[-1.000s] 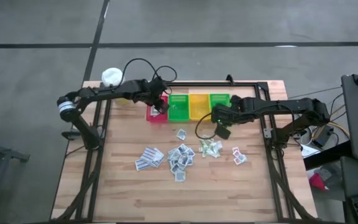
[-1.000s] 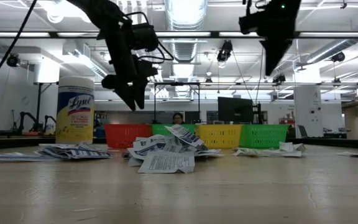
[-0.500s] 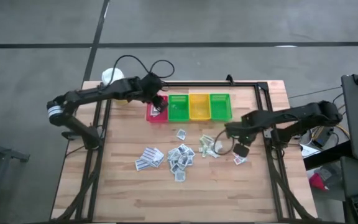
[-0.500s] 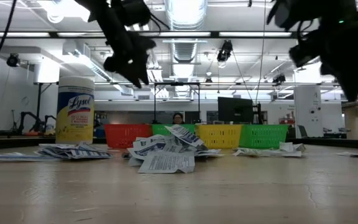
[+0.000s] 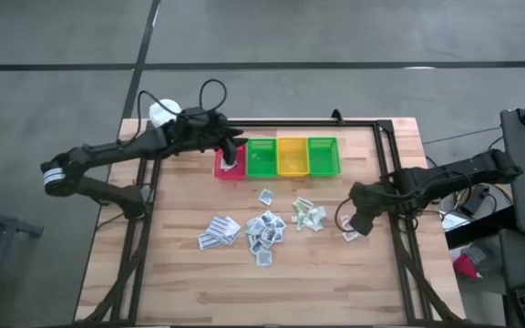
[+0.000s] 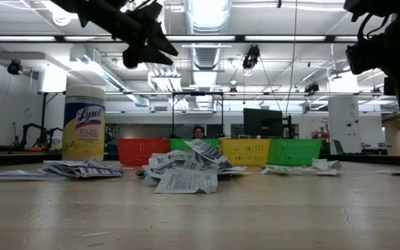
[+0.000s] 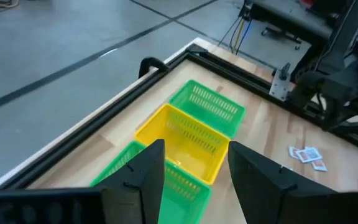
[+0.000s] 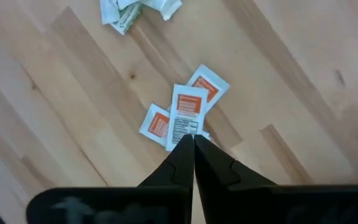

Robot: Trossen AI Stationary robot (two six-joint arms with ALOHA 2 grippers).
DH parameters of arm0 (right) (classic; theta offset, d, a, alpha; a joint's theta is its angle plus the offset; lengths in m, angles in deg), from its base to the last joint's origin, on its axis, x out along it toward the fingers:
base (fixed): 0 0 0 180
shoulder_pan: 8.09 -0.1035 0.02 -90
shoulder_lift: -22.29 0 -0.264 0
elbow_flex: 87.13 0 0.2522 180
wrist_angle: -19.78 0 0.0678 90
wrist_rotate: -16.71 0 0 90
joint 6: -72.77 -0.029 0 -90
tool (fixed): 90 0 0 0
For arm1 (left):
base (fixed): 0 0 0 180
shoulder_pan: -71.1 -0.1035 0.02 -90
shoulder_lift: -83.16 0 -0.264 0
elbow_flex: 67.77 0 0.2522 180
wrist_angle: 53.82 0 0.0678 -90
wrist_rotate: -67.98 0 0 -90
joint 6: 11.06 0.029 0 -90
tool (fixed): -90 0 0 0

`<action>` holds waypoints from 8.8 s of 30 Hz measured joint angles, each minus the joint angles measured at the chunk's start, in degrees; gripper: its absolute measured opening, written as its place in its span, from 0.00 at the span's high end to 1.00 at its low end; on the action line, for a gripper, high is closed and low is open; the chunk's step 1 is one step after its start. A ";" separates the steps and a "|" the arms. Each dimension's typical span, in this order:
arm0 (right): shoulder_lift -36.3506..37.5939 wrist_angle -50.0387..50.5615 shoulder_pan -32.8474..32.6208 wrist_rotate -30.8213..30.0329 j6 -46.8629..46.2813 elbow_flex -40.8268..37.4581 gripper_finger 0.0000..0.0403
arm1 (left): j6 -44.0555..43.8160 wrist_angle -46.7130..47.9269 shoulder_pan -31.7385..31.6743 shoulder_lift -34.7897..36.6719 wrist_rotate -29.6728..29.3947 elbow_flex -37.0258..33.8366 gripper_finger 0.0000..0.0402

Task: Pick & Place First Aid Supplies
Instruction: Put the ointment pack into the red bin

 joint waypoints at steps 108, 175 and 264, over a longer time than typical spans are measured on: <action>7.20 -25.88 -3.19 2.32 2.93 -5.59 0.98 | 0.42 -10.05 0.87 8.24 2.59 -9.92 0.58; -43.67 -47.17 10.18 -38.89 72.79 44.79 0.98 | -1.46 -18.22 5.97 6.54 4.60 -10.19 0.58; -46.00 -0.98 12.07 -37.33 47.85 53.94 0.67 | -18.61 5.16 0.04 -1.11 -11.62 -10.12 1.00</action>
